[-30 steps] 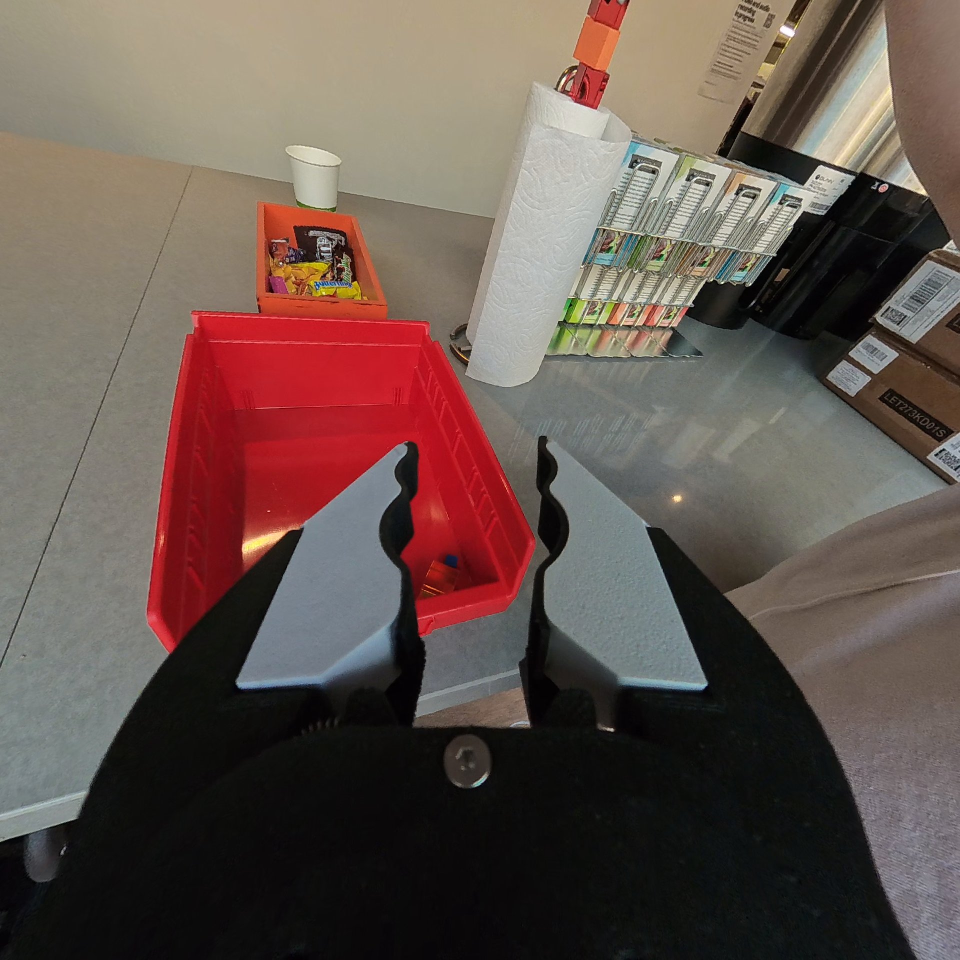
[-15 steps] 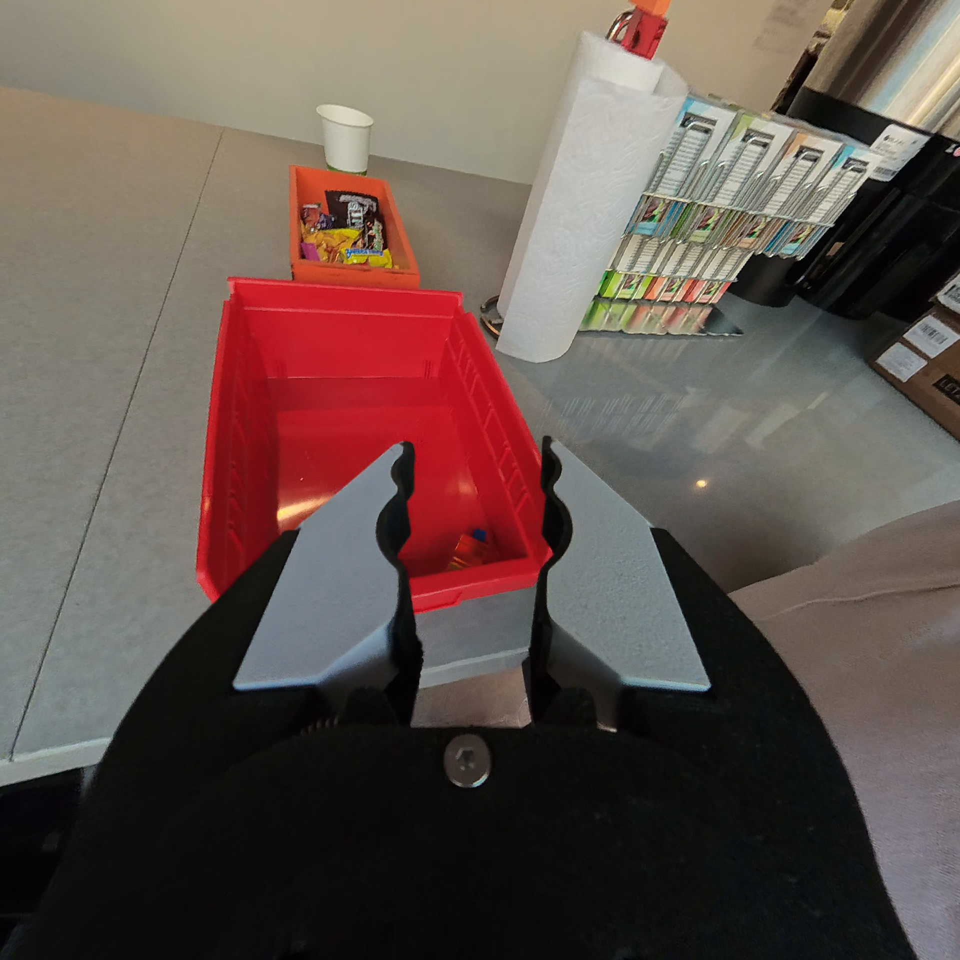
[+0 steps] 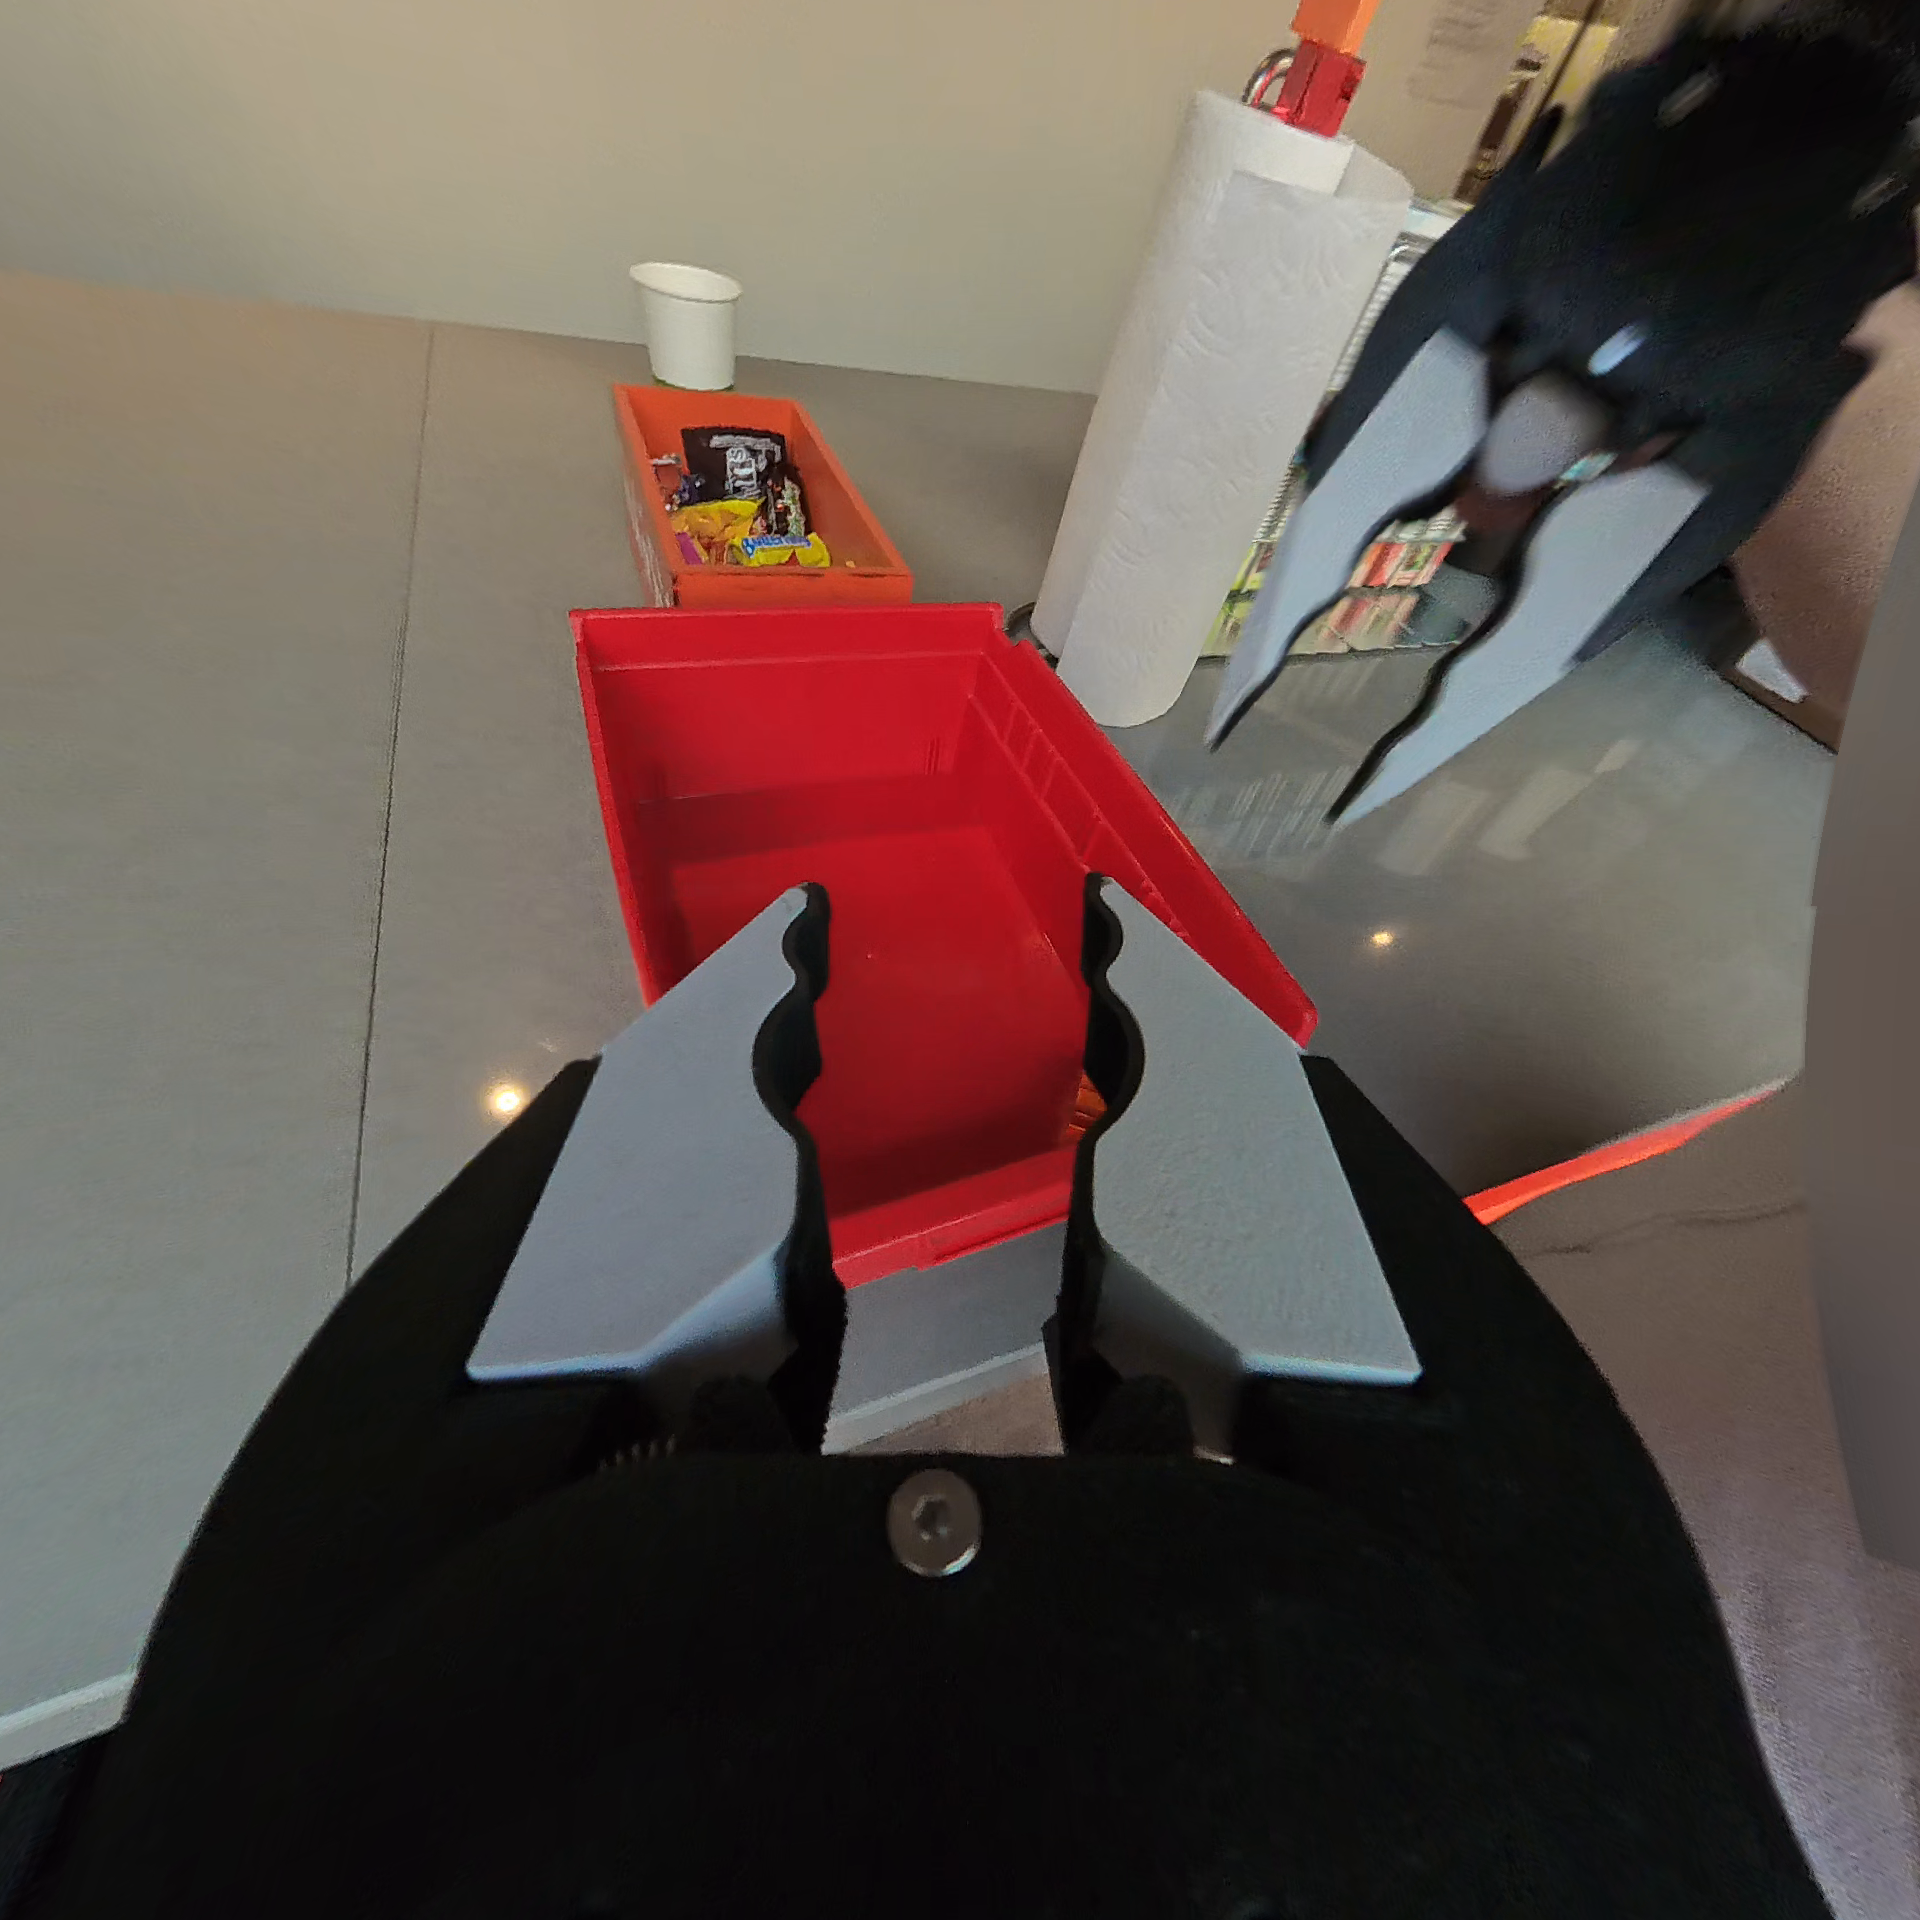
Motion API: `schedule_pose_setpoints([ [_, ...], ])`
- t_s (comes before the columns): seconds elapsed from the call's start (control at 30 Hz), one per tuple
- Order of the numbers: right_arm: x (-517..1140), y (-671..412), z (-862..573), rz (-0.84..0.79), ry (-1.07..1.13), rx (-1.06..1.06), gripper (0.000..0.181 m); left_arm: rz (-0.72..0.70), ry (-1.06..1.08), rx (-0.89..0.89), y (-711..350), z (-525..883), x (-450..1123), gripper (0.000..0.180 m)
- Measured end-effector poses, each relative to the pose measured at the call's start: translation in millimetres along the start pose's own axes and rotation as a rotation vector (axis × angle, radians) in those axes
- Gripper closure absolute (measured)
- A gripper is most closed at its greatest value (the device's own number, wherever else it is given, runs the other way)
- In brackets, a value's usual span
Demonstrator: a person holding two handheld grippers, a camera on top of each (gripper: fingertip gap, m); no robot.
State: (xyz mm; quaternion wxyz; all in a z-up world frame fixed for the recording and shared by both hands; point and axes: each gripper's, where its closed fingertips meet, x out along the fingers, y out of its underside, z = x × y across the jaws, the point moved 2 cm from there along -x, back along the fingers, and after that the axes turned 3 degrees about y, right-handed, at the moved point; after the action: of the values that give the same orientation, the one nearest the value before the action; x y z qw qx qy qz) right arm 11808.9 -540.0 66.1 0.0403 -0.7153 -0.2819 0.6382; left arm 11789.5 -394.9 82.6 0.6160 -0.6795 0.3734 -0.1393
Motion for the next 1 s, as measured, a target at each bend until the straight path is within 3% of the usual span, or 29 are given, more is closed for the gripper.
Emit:
schedule_pose_setpoints([
  [0.2, 100.6, 4.3, 11.3, 0.248, -0.383, 0.004, 0.142, 0.035, 0.032, 0.029, 1.3, 49.9, -39.2, 0.133],
  [0.43, 143.5, 39.0, 27.2, 0.504, -0.427, -0.061, 0.141, 0.013, -0.066, 0.050, 0.7, 101.1, -107.9, 0.135],
  [0.5, 149.2, 36.8, 29.9, 0.492, -0.427, -0.026, 0.150, 0.017, -0.077, 0.044, 2.2, 112.6, -117.7, 0.134],
  [0.73, 140.0, 21.4, 9.3, 0.326, -0.308, 0.172, 0.155, 0.004, -0.028, 0.035, 2.6, 117.7, -113.5, 0.134],
  [1.0, 12.9, 22.8, -37.2, 0.041, 0.119, 0.325, 0.156, -0.037, 0.155, 0.054, -25.3, 58.5, -54.3, 0.137],
])
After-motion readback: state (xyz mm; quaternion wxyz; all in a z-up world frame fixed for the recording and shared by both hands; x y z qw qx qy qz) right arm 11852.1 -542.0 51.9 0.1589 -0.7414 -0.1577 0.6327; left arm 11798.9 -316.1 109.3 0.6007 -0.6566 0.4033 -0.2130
